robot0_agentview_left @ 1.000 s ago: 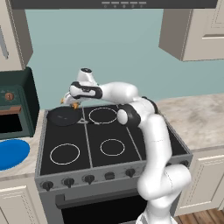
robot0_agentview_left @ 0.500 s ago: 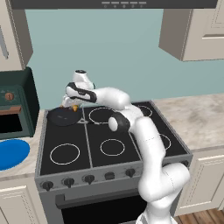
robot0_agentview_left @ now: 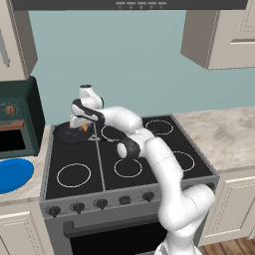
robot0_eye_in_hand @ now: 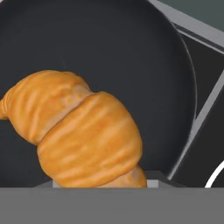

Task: Pick the croissant and place it on the pan. Then turn on the stove to warm the croissant.

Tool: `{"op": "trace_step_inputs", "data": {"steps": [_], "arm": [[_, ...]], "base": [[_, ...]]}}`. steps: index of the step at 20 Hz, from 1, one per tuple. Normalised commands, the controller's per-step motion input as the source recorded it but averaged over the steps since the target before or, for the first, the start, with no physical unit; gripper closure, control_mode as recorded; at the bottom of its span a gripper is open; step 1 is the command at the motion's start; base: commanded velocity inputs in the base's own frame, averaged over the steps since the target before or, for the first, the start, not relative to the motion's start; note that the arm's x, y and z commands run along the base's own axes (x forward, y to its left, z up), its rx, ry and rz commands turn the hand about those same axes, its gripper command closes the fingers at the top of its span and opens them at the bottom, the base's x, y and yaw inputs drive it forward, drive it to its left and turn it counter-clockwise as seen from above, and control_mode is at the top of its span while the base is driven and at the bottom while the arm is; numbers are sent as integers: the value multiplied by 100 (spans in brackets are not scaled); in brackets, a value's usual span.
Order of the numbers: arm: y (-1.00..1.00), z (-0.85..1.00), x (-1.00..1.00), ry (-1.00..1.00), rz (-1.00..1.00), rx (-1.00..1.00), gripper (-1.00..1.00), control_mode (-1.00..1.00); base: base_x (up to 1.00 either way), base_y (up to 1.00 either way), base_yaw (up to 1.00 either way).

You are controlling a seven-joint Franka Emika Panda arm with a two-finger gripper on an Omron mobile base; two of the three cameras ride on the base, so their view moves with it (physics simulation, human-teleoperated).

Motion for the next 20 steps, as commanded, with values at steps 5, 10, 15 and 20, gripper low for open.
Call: {"op": "trace_step_inputs", "data": {"steps": [5,10,15,20], "arm": [[2,-26,0,0,0,-7,100,-100],[8,-8,0,0,0,-5,-100,-100],[-9,0,-2,0,0,-1,-100,-100],[-76,0,-35,-5,0,0,-100,-100]], "base": [[0,0,0],[0,0,0],[0,0,0],[0,0,0]]}}
